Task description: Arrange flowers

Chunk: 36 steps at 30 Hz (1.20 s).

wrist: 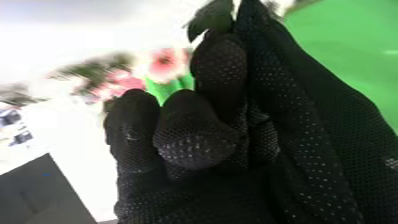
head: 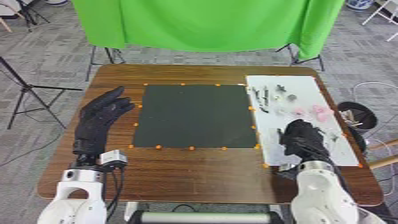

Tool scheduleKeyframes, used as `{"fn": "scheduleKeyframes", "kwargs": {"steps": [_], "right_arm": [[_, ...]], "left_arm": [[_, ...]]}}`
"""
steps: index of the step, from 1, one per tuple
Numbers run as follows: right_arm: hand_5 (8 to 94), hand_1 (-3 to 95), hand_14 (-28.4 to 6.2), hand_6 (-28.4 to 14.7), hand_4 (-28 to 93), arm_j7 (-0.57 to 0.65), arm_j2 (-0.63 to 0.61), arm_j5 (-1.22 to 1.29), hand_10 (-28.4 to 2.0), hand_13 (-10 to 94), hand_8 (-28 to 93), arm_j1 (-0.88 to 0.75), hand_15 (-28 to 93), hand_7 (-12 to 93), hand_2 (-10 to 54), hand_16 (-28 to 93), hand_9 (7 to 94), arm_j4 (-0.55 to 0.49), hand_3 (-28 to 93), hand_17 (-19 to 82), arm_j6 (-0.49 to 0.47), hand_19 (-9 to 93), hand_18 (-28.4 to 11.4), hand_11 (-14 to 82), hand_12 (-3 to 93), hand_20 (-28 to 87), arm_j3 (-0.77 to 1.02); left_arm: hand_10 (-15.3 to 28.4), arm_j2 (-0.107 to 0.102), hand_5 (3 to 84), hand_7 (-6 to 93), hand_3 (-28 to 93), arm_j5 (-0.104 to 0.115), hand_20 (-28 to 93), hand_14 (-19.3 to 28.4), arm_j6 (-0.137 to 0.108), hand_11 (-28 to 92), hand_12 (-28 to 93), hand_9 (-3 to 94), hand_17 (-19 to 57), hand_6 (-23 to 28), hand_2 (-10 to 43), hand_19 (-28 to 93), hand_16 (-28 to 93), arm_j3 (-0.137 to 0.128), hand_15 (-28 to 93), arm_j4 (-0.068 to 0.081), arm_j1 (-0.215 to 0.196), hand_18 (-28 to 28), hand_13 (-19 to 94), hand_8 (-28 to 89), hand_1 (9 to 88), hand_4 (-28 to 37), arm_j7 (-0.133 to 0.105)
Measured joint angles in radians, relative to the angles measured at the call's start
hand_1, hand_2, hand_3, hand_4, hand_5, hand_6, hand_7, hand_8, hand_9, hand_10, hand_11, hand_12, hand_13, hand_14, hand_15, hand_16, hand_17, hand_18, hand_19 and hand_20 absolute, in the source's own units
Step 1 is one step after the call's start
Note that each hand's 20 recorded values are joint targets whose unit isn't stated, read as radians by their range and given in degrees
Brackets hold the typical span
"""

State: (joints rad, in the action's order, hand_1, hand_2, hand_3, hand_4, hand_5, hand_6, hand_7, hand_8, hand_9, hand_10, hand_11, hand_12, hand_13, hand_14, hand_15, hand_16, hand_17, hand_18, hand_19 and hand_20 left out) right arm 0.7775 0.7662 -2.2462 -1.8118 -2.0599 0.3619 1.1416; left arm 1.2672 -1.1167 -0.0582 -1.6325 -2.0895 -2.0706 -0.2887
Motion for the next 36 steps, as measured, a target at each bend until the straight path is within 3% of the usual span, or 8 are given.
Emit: {"fn": "scheduleKeyframes", "kwargs": {"steps": [10, 14, 17, 22, 25, 29, 36], "right_arm": [[68.9, 56.4, -3.5, -3.3, 11, -0.028, -0.01, 0.085, -12.4, 85, 17, 0.103, 70, 50, -9.5, 38, 85.6, -0.065, 65, 61, 0.025, 93, -14.9, 28.1, 65.0, 61, -0.026], [69.0, 56.4, -3.4, -3.3, 11, -0.034, -0.011, 0.159, -12.2, 85, 17, 0.185, 70, 50, -9.5, 38, 85.9, -0.064, 64, 61, 0.033, 93, -14.5, 28.0, 64.7, 61, -0.111], [69.0, 56.5, -3.2, -3.4, 11, -0.04, -0.006, 0.186, -12.2, 86, 17, 0.275, 69, 50, -9.5, 37, 86.0, -0.049, 64, 61, 0.035, 93, -14.4, 27.9, 64.7, 60, -0.206], [69.1, 56.7, -3.0, -3.6, 12, -0.062, 0.034, 0.287, -12.1, 86, 16, 0.441, 69, 51, -9.5, 37, 86.2, -0.003, 63, 62, 0.036, 93, -14.0, 27.8, 64.5, 59, -0.348], [69.1, 56.7, -2.7, -3.6, 12, -0.081, 0.065, 0.401, -12.0, 86, 16, 0.552, 68, 51, -9.5, 37, 86.2, 0.032, 63, 62, 0.036, 93, -13.8, 27.8, 64.4, 59, -0.442], [69.2, 56.9, -2.8, -3.8, 12, -0.105, 0.111, 0.507, -12.1, 87, 16, 0.695, 68, 51, -9.5, 37, 86.4, 0.086, 63, 63, 0.037, 93, -13.7, 27.6, 64.1, 58, -0.573], [69.1, 57.0, -2.8, -3.9, 13, -0.133, 0.224, 0.615, -12.2, 87, 15, 0.849, 68, 51, -9.5, 37, 86.6, 0.181, 63, 63, 0.062, 93, -13.5, 27.5, 64.0, 58, -0.683]], "left_arm": [[14.2, -0.013, 48.9, 14.5, 65, 0.017, 26, 17.4, -0.002, 23, 13, 49.2, 19.2, 2.9, -7.1, 14, -1, -0.002, 28, 0.0, 0.001, 14.0, 44, -7, 36.6, -15.2, 0.0], [14.2, -0.05, 49.1, 14.8, 65, 0.034, 26, 17.4, -0.01, 23, 13, 49.2, 19.3, 2.9, -7.2, 13, -1, -0.014, 28, 0.012, 0.001, 14.0, 44, -7, 36.4, -15.2, 0.001], [14.0, -0.106, 49.7, 15.6, 65, 0.047, 26, 17.4, -0.037, 23, 13, 49.4, 19.2, 2.8, -7.3, 13, 0, -0.032, 28, 0.035, 0.0, 13.9, 44, -7, 36.6, -15.4, -0.002], [13.9, -0.209, 50.1, 16.8, 66, 0.078, 26, 17.2, -0.125, 24, 13, 49.5, 19.4, 2.4, -7.5, 13, -1, -0.077, 28, 0.102, -0.001, 13.7, 44, -7, 36.7, -15.5, -0.009], [13.8, -0.249, 50.3, 17.3, 67, 0.084, 26, 16.9, -0.137, 24, 13, 49.6, 19.6, 2.4, -7.9, 12, -1, -0.11, 28, 0.141, -0.001, 13.5, 44, -8, 36.6, -15.6, -0.009], [13.7, -0.274, 50.6, 17.5, 67, 0.088, 26, 16.8, -0.138, 24, 13, 49.7, 19.7, 2.4, -8.3, 12, -1, -0.127, 28, 0.171, -0.001, 13.4, 44, -8, 36.5, -15.9, -0.009], [13.6, -0.262, 50.4, 17.7, 68, 0.124, 27, 16.7, -0.144, 24, 13, 49.6, 19.8, 2.1, -9.2, 10, -1, -0.123, 28, 0.188, -0.003, 13.2, 44, -8, 35.9, -16.1, -0.016]]}}
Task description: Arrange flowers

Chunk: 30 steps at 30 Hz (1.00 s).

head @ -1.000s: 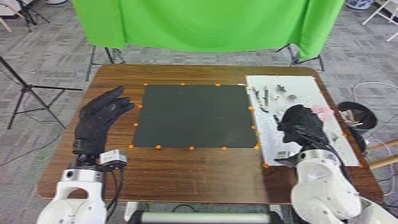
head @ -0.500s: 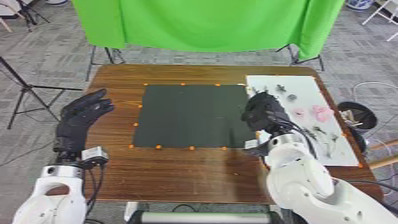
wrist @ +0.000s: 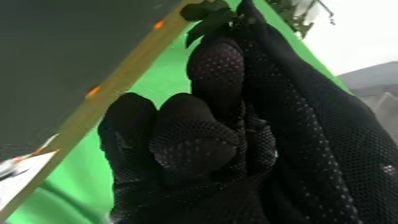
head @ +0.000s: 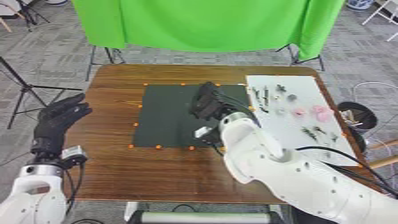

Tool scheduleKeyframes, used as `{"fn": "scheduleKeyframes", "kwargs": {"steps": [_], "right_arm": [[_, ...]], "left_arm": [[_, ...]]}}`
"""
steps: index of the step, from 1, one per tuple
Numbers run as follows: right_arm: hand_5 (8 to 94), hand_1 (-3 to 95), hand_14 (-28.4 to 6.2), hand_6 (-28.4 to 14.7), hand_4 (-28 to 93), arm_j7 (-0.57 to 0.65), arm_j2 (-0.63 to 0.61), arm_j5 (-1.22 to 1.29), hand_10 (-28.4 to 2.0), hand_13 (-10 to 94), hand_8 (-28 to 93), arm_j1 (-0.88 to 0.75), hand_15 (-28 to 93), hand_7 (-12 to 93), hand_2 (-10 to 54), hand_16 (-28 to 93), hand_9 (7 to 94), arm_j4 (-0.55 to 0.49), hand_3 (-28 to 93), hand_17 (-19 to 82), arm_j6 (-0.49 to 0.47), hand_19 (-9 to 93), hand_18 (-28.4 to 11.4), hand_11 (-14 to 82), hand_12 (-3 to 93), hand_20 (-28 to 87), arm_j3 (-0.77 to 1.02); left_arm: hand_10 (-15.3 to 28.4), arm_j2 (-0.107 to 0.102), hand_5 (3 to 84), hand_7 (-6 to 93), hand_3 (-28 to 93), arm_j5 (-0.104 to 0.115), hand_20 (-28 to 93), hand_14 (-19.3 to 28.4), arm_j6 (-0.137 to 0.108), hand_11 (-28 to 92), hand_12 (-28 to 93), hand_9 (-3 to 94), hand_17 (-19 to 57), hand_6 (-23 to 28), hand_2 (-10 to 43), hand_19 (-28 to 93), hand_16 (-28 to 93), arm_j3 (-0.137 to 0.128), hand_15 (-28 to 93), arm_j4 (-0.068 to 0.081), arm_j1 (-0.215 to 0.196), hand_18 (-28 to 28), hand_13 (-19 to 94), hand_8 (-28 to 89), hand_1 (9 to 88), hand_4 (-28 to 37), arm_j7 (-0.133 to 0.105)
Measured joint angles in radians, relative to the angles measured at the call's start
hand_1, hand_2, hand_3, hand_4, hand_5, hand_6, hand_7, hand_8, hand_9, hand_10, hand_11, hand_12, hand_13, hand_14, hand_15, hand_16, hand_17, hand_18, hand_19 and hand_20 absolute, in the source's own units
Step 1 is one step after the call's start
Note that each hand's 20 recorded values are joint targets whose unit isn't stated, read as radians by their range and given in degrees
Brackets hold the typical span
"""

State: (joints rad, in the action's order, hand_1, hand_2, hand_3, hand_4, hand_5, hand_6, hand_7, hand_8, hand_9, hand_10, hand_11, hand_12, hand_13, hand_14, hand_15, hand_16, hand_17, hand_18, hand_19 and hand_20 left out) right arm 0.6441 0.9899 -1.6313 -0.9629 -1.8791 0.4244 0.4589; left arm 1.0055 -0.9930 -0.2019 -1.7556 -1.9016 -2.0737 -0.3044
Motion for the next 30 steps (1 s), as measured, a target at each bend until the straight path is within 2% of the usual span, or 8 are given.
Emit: {"fn": "scheduleKeyframes", "kwargs": {"steps": [3, 5, 7, 8, 10, 14, 20, 30], "right_arm": [[69.0, 57.0, -2.8, -4.0, 13, -0.004, 0.042, 0.001, -12.2, 87, 15, 0.041, 68, 52, -9.5, 37, 86.6, 0.027, 63, 63, 0.019, 93, -13.4, 27.4, 63.9, 58, -0.034], [69.0, 57.0, -2.8, -4.0, 13, -0.006, 0.067, 0.003, -12.3, 87, 14, 0.06, 67, 52, -9.5, 37, 86.6, 0.041, 63, 63, 0.033, 93, -13.4, 27.5, 63.8, 57, -0.053], [68.9, 57.1, -2.8, -4.1, 13, -0.009, 0.09, 0.006, -12.3, 87, 14, 0.073, 67, 52, -9.5, 37, 86.6, 0.057, 62, 63, 0.044, 93, -13.4, 27.5, 63.7, 57, -0.074], [68.9, 57.1, -2.8, -4.0, 13, -0.011, 0.101, 0.007, -12.3, 87, 14, 0.078, 67, 52, -9.5, 37, 86.6, 0.067, 62, 63, 0.048, 93, -13.4, 27.5, 63.5, 57, -0.086], [68.8, 57.1, -2.8, -4.0, 12, -0.014, 0.123, 0.007, -12.3, 87, 14, 0.082, 67, 52, -9.5, 37, 86.6, 0.087, 62, 63, 0.054, 93, -13.3, 27.5, 63.3, 57, -0.105], [68.7, 57.1, -2.9, -4.1, 12, -0.013, 0.166, 0.0, -12.3, 87, 13, 0.066, 67, 53, -9.5, 37, 86.7, 0.13, 63, 63, 0.061, 93, -13.1, 27.4, 63.0, 56, -0.113], [68.8, 57.4, -2.9, -4.2, 12, -0.012, 0.208, -0.015, -12.5, 87, 12, 0.015, 66, 53, -9.5, 37, 86.8, 0.181, 62, 63, 0.069, 93, -12.9, 26.9, 62.3, 53, -0.111], [68.5, 57.9, -2.8, -4.2, 8, -0.017, 0.259, -0.018, -12.4, 89, 10, -0.036, 61, 54, -9.5, 36, 87.3, 0.244, 63, 64, 0.132, 92, -11.7, 25.0, 60.6, 48, -0.112]], "left_arm": [[13.6, 0.013, 50.4, 17.8, 69, 0.006, 27, 16.6, 0.0, 24, 13, 49.6, 19.9, 2.1, -8.5, 10, -1, 0.003, 28, 0.01, -0.007, 13.1, 44, -8, 36.0, -16.3, -0.002], [13.6, 0.021, 50.8, 17.8, 69, 0.007, 27, 16.6, -0.001, 24, 13, 50.0, 20.0, 2.1, -5.3, 10, -1, 0.005, 28, 0.019, -0.012, 13.1, 44, -8, 36.1, -17.2, -0.002], [13.7, 0.026, 51.3, 18.0, 70, 0.012, 27, 16.5, -0.006, 24, 13, 50.4, 20.1, 1.9, 1.9, 10, -1, 0.011, 28, 0.03, -0.015, 13.1, 45, -8, 33.6, -22.0, -0.003], [13.7, 0.027, 51.7, 18.1, 69, 0.017, 27, 16.6, -0.011, 23, 12, 50.9, 20.3, 1.6, 7.4, 10, -1, 0.016, 28, 0.036, -0.015, 13.1, 45, -8, 31.7, -26.2, -0.006], [13.7, 0.027, 53.3, 17.7, 64, 0.035, 28, 16.5, -0.026, 23, 12, 52.3, 20.8, 1.0, 17.5, 10, -1, 0.029, 27, 0.047, -0.014, 12.9, 46, -9, 29.5, -28.1, -0.014], [14.0, 0.027, 55.5, 16.4, 56, 0.076, 28, 16.5, -0.059, 22, 12, 54.0, 21.3, 0.7, 26.5, 9, -1, 0.078, 27, 0.069, 0.009, 12.8, 47, -9, 31.2, -28.3, -0.033], [14.0, 0.032, 56.0, 14.5, 55, 0.094, 28, 16.3, -0.064, 21, 11, 55.4, 21.9, 2.3, 29.5, 9, -2, 0.154, 25, 0.096, 0.078, 12.7, 47, -9, 30.8, -28.3, -0.048], [14.0, 0.052, 55.8, 14.0, 59, 0.111, 28, 16.2, -0.059, 21, 11, 55.0, 21.8, 2.5, 29.5, 9, -1, 0.209, 25, 0.111, 0.14, 12.5, 47, -9, 27.7, -28.3, -0.054]]}}
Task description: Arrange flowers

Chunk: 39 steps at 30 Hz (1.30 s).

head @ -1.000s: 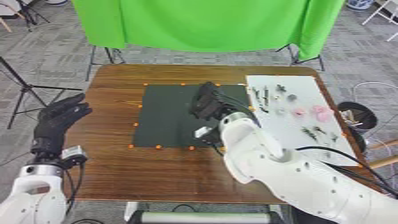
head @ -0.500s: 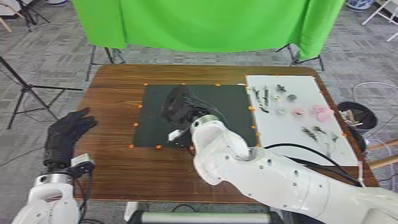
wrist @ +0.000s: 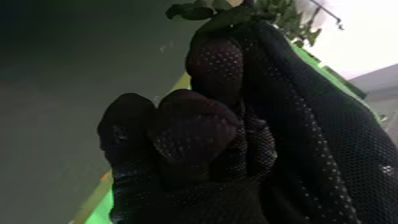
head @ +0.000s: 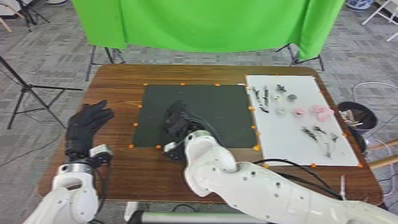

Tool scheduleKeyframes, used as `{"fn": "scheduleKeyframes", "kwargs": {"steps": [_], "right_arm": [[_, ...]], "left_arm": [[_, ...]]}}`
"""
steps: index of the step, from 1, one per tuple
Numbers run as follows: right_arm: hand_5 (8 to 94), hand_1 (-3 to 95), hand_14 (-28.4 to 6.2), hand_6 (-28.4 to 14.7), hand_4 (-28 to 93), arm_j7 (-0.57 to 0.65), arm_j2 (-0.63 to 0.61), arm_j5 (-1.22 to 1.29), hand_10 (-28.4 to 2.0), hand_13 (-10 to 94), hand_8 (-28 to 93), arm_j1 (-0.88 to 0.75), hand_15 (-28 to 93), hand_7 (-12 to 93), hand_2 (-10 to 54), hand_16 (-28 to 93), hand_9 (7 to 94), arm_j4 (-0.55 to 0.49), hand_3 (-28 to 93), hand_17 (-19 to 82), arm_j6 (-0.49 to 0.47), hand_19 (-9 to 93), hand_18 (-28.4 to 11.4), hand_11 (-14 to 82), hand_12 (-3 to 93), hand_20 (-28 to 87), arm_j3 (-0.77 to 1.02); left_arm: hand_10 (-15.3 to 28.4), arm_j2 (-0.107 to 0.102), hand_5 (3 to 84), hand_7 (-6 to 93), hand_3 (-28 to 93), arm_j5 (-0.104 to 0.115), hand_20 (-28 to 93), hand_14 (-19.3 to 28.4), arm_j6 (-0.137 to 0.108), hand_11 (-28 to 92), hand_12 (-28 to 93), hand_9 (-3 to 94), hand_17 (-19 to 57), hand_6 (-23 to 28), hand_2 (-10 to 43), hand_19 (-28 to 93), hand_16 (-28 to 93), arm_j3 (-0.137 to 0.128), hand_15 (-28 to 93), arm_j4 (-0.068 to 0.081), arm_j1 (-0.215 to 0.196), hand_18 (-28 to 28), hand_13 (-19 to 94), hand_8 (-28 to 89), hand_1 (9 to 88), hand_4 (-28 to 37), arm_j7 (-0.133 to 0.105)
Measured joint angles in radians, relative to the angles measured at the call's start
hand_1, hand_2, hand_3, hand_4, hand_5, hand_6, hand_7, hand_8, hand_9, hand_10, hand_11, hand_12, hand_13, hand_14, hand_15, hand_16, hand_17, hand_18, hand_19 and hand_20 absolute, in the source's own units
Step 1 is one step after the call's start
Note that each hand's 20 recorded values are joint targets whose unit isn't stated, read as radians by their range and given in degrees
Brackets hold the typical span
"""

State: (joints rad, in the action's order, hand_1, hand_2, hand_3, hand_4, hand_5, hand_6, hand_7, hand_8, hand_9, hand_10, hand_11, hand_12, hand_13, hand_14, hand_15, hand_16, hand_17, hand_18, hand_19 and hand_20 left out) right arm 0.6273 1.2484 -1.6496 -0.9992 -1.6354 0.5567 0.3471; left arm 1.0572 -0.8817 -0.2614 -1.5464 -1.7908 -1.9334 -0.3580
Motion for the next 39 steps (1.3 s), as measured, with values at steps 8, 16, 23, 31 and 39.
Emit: {"fn": "scheduleKeyframes", "kwargs": {"steps": [8, 16, 23, 31, 39], "right_arm": [[68.2, 57.5, -2.8, -3.7, 5, -0.002, 0.017, 0.033, -12.1, 90, 10, -0.005, 57, 54, -9.5, 36, 88.1, 0.007, 65, 65, 0.029, 89, -10.6, 22.7, 58.6, 45, -0.019], [68.1, 58.2, -2.8, -3.4, 2, -0.001, 0.018, 0.08, -11.9, 91, 9, -0.006, 53, 54, -9.5, 36, 88.8, 0.008, 65, 66, 0.036, 86, -9.6, 20.6, 57.2, 43, -0.019], [67.4, 58.8, -2.5, -3.1, -1, -0.002, 0.018, 0.092, -11.7, 92, 9, -0.006, 48, 54, -9.5, 35, 89.1, 0.009, 65, 67, 0.036, 82, -8.4, 17.8, 54.9, 42, -0.019], [65.4, 56.5, -2.7, -3.2, 0, -0.004, 0.017, 0.101, -11.5, 91, 10, -0.006, 47, 55, -9.5, 36, 88.2, 0.009, 67, 66, 0.033, 81, -8.4, 17.4, 54.0, 42, -0.018], [67.5, 28.0, -8.5, -4.0, -5, -0.063, -0.019, 0.076, -16.5, 85, -6, 0.018, 44, 43, -2.2, 31, 77.5, 0.0, 71, 61, 0.029, 80, -12.7, 27.9, 26.0, 34, -0.052]], "left_arm": [[13.9, 0.017, 55.9, 13.9, 61, 0.003, 28, 16.2, 0.01, 21, 11, 54.8, 21.6, 2.5, 28.9, 9, -1, 0.006, 25, -0.001, 0.003, 12.5, 47, -9, 27.2, -28.3, 0.0], [14.0, 0.02, 55.6, 13.8, 62, 0.006, 28, 16.3, 0.01, 22, 11, 54.4, 21.5, 2.6, 28.5, 9, -1, 0.011, 25, -0.004, -0.004, 12.5, 47, -8, 26.4, -28.3, 0.001], [14.1, 0.021, 55.0, 13.9, 63, 0.008, 28, 16.2, 0.011, 22, 12, 54.0, 21.4, 2.9, 26.7, 9, -1, 0.017, 25, -0.004, -0.006, 12.5, 47, -8, 25.9, -28.3, 0.001], [14.2, 0.022, 54.7, 13.8, 63, 0.008, 28, 16.3, 0.014, 22, 12, 53.8, 21.2, 3.2, 25.3, 10, -1, 0.019, 25, -0.004, -0.005, 12.5, 47, -8, 26.0, -28.3, 0.002], [14.2, 0.026, 54.6, 14.1, 64, 0.008, 28, 16.3, 0.015, 22, 12, 53.6, 21.1, 3.3, 23.3, 10, -1, 0.004, 25, -0.018, -0.022, 12.5, 47, -8, 25.1, -28.3, 0.007]]}}
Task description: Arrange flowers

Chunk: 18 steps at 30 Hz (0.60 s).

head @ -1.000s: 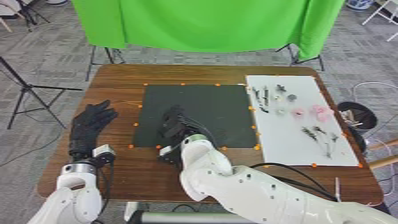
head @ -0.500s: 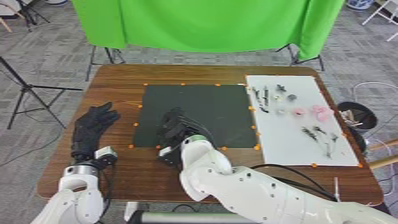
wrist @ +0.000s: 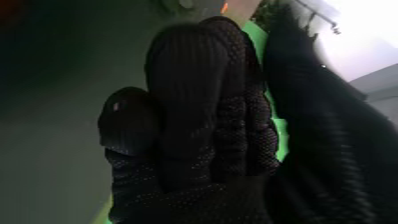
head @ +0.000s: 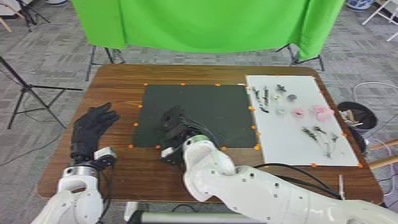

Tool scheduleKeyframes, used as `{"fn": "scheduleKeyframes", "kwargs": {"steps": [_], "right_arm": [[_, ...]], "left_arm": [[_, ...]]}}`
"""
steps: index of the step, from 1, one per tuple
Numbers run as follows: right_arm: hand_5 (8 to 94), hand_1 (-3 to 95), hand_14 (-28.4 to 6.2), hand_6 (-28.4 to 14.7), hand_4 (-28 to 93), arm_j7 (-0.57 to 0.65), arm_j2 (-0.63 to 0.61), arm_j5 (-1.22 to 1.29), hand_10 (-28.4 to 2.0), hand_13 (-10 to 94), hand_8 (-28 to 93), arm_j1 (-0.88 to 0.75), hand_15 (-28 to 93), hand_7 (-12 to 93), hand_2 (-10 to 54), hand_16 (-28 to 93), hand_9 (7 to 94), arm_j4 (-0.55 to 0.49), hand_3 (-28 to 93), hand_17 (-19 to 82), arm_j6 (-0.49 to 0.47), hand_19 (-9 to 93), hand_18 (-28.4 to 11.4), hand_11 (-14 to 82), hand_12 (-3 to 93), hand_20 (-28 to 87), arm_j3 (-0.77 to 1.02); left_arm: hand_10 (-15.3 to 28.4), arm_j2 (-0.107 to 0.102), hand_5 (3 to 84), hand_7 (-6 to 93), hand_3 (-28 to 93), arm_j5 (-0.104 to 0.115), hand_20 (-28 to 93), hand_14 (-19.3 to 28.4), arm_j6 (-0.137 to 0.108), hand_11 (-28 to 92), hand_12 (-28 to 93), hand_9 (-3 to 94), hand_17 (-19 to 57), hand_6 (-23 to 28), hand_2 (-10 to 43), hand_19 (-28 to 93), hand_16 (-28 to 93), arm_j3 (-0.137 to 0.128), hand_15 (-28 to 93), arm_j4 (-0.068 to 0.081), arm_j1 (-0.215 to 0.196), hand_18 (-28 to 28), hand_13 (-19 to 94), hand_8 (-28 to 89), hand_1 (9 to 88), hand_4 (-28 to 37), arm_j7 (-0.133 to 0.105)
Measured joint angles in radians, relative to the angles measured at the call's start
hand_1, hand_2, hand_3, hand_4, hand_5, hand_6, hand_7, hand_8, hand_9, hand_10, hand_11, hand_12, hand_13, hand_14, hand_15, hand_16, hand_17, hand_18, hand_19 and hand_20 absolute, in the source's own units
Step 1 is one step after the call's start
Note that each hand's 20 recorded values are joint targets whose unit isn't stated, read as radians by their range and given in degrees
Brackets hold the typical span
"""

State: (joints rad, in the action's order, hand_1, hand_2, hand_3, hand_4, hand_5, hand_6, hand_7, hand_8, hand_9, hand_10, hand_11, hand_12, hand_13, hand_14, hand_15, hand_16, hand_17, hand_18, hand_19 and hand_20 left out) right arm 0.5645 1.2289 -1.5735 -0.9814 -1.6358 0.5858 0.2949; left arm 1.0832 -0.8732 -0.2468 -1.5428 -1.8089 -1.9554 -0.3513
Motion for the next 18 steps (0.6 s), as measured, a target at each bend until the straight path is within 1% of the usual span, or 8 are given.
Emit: {"fn": "scheduleKeyframes", "kwargs": {"steps": [1, 4, 8, 10, 12, 14, 16, 18], "right_arm": [[67.5, 25.5, -9.0, -4.0, -5, -0.014, -0.008, -0.001, -16.7, 84, -11, 0.004, 44, 43, -0.9, 30, 76.0, -0.002, 71, 59, -0.003, 81, -13.6, 24.8, 24.5, 33, -0.005], [66.5, 22.9, -10.0, -3.7, -7, -0.055, -0.032, 0.0, -16.4, 82, -12, 0.012, 45, 38, 1.0, 30, 71.7, -0.008, 70, 56, -0.022, 82, -14.7, 19.2, 21.3, 33, -0.014], [63.2, 17.6, -9.5, -3.4, -11, -0.138, -0.06, 0.052, -15.8, 83, -8, 0.014, 50, 18, 7.5, 27, 62.6, -0.02, 66, 56, -0.067, 88, -15.5, 9.0, 15.1, 32, -0.012], [60.8, 15.5, -9.0, -3.7, -13, -0.208, -0.071, 0.128, -15.2, 85, -7, 0.014, 52, 14, 10.1, 26, 59.0, -0.029, 65, 56, -0.11, 91, -15.6, 7.4, 13.3, 33, -0.004], [58.6, 13.7, -8.7, -4.1, -14, -0.276, -0.08, 0.19, -14.5, 86, -7, 0.01, 54, 11, 12.2, 26, 56.2, -0.038, 64, 58, -0.198, 92, -16.1, 6.9, 11.5, 35, 0.017], [56.7, 11.8, -8.1, -4.6, -16, -0.307, -0.086, 0.189, -14.1, 87, -7, 0.008, 56, 9, 14.6, 25, 53.4, -0.045, 62, 59, -0.327, 93, -16.6, 6.3, 9.6, 40, 0.046], [54.9, 10.8, -7.6, -5.3, -16, -0.304, -0.088, 0.13, -13.9, 88, -7, 0.01, 59, 7, 15.9, 26, 51.8, -0.051, 61, 61, -0.458, 93, -16.8, 5.9, 8.6, 45, 0.066], [53.8, 9.9, -7.5, -5.6, -17, -0.286, -0.088, 0.042, -13.7, 89, -7, 0.018, 60, 6, 16.6, 25, 50.4, -0.057, 60, 61, -0.555, 93, -17.2, 5.5, 7.9, 48, 0.067]], "left_arm": [[14.2, 0.0, 54.6, 14.1, 64, 0.0, 28, 16.3, 0.0, 22, 12, 53.6, 21.0, 3.2, 23.0, 10, -1, -0.003, 25, -0.002, -0.004, 12.5, 47, -8, 25.0, -28.3, 0.001], [14.3, 0.0, 54.6, 14.1, 64, 0.001, 28, 16.4, 0.0, 22, 12, 53.5, 21.0, 3.2, 22.8, 10, -1, -0.007, 25, -0.004, -0.011, 12.5, 46, -8, 25.0, -28.3, 0.002], [14.4, 0.0, 54.4, 14.2, 64, 0.001, 28, 16.4, 0.0, 22, 12, 53.4, 20.9, 3.2, 22.5, 10, -1, -0.006, 25, -0.004, -0.012, 12.6, 46, -8, 24.8, -28.3, 0.002], [14.4, 0.0, 54.5, 14.2, 64, 0.001, 28, 16.4, 0.0, 22, 12, 53.4, 20.9, 3.2, 22.4, 10, -1, -0.005, 25, -0.004, -0.012, 12.6, 46, -8, 24.6, -28.3, 0.002], [14.4, 0.0, 54.5, 14.2, 64, 0.001, 28, 16.4, 0.0, 22, 12, 53.4, 20.8, 3.2, 22.2, 10, -1, -0.004, 25, -0.004, -0.012, 12.6, 46, -8, 24.3, -28.3, 0.002], [14.3, 0.002, 54.4, 14.3, 64, 0.002, 28, 16.5, -0.001, 22, 12, 53.4, 20.8, 3.2, 22.1, 10, -1, -0.004, 25, -0.004, -0.011, 12.6, 46, -8, 24.1, -28.3, 0.002], [14.4, 0.003, 54.5, 14.3, 64, 0.003, 28, 16.4, -0.002, 22, 12, 53.4, 20.7, 3.2, 22.1, 10, -1, -0.004, 25, -0.004, -0.011, 12.6, 46, -8, 24.0, -28.3, 0.002], [14.4, 0.004, 54.4, 14.3, 64, 0.005, 28, 16.5, -0.002, 22, 12, 53.5, 20.7, 3.2, 22.1, 10, -1, -0.004, 25, -0.004, -0.012, 12.6, 46, -8, 24.0, -28.3, 0.002]]}}
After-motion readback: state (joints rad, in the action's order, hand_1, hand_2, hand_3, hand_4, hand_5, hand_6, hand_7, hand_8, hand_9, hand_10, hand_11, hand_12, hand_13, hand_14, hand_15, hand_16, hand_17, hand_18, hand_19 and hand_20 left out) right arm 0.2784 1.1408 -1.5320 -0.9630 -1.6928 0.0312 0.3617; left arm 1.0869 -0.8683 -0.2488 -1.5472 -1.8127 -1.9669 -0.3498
